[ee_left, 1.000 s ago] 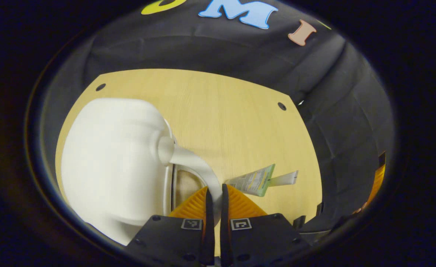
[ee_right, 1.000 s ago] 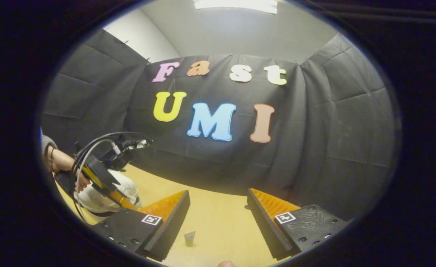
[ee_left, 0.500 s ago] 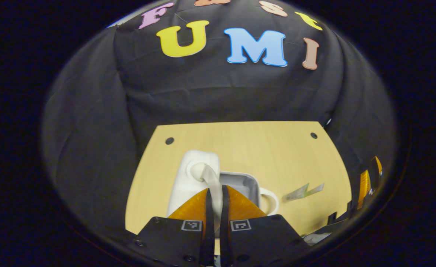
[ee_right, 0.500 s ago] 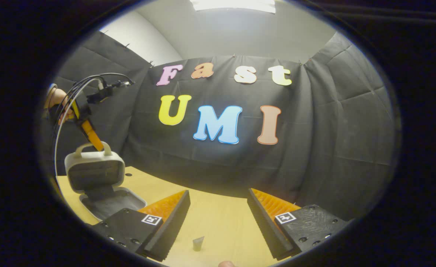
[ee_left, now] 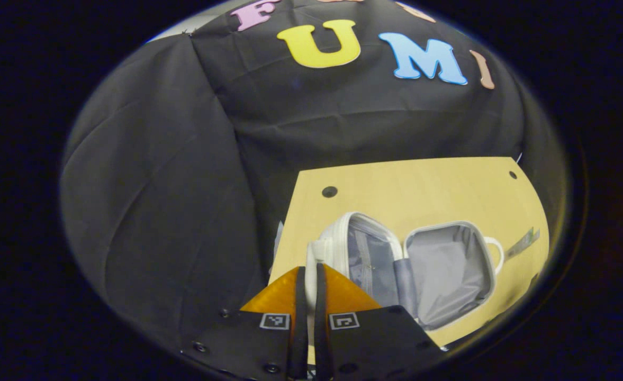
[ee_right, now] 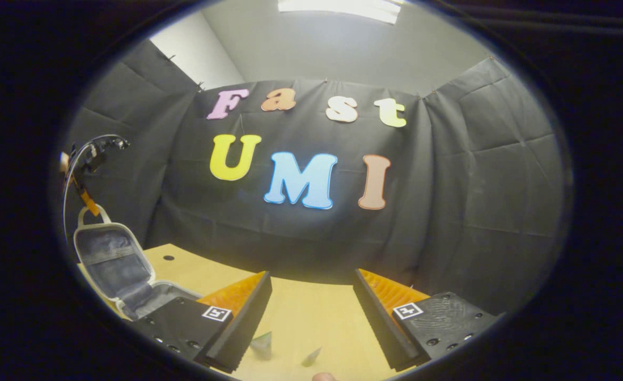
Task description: First open the suitcase, pack the skin care products into it, and then close the suitcase.
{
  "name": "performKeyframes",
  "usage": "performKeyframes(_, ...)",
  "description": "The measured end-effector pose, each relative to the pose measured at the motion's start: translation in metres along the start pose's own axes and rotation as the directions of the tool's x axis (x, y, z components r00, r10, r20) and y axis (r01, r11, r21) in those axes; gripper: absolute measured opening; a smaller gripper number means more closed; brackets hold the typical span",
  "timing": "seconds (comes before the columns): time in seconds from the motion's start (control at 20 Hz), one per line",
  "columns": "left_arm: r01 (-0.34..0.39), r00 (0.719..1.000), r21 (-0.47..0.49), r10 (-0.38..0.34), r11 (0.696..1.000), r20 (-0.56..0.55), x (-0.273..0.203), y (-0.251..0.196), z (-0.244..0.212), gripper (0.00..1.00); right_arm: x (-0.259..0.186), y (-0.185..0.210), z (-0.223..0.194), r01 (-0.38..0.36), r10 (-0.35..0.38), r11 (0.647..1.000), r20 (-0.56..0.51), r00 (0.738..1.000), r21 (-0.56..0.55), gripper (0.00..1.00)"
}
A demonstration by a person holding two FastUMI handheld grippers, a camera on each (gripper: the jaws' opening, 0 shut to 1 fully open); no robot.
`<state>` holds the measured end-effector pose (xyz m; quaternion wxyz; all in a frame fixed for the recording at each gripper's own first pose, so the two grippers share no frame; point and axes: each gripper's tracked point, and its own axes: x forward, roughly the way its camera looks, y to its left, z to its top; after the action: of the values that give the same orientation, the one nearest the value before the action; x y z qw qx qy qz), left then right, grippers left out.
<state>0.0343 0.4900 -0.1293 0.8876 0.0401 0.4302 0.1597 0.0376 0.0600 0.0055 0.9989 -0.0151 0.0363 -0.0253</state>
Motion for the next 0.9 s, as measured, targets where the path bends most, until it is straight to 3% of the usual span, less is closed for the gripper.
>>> performKeyframes(0.2, 0.030, 0.996, -0.060, -0.035, 0.998, -0.077, 0.085, 0.055, -0.070, 0.13, -0.016, 0.021, 0.012, 0.053, -0.053, 0.998, -0.033, 0.998, 0.020, 0.94)
performKeyframes(0.35, 0.068, 0.987, -0.150, -0.088, 0.986, -0.132, 0.139, 0.069, -0.118, 0.13, -0.023, 0.026, 0.017, 0.101, -0.102, 0.995, -0.049, 0.994, -0.013, 0.94)
performKeyframes(0.5, 0.112, 0.985, -0.219, -0.137, 0.969, -0.103, 0.158, 0.077, -0.125, 0.13, -0.023, 0.034, 0.019, 0.111, -0.110, 0.994, -0.080, 0.991, 0.008, 0.94)
performKeyframes(0.6, 0.122, 0.986, -0.209, -0.143, 0.970, -0.088, 0.156, 0.083, -0.127, 0.15, -0.020, 0.031, 0.023, 0.133, -0.131, 0.991, -0.085, 0.988, 0.016, 0.94)
performKeyframes(0.7, 0.057, 0.993, -0.151, -0.071, 0.987, -0.089, 0.162, 0.100, -0.131, 0.22, -0.019, 0.028, 0.027, 0.148, -0.146, 0.989, -0.080, 0.986, 0.018, 0.94)
performKeyframes(0.75, 0.049, 0.996, -0.139, -0.058, 0.989, -0.067, 0.166, 0.100, -0.129, 0.27, -0.020, 0.026, 0.029, 0.155, -0.153, 0.988, -0.074, 0.985, 0.012, 0.94)
performKeyframes(0.85, 0.049, 0.999, -0.152, -0.052, 0.987, -0.012, 0.157, 0.094, -0.119, 0.29, -0.021, 0.022, 0.031, 0.159, -0.159, 0.987, -0.062, 0.985, -0.007, 0.94)
performKeyframes(0.9, 0.051, 0.999, -0.164, -0.048, 0.985, 0.026, 0.151, 0.091, -0.109, 0.45, -0.019, 0.019, 0.027, 0.159, -0.160, 0.987, -0.066, 0.985, -0.012, 0.94)
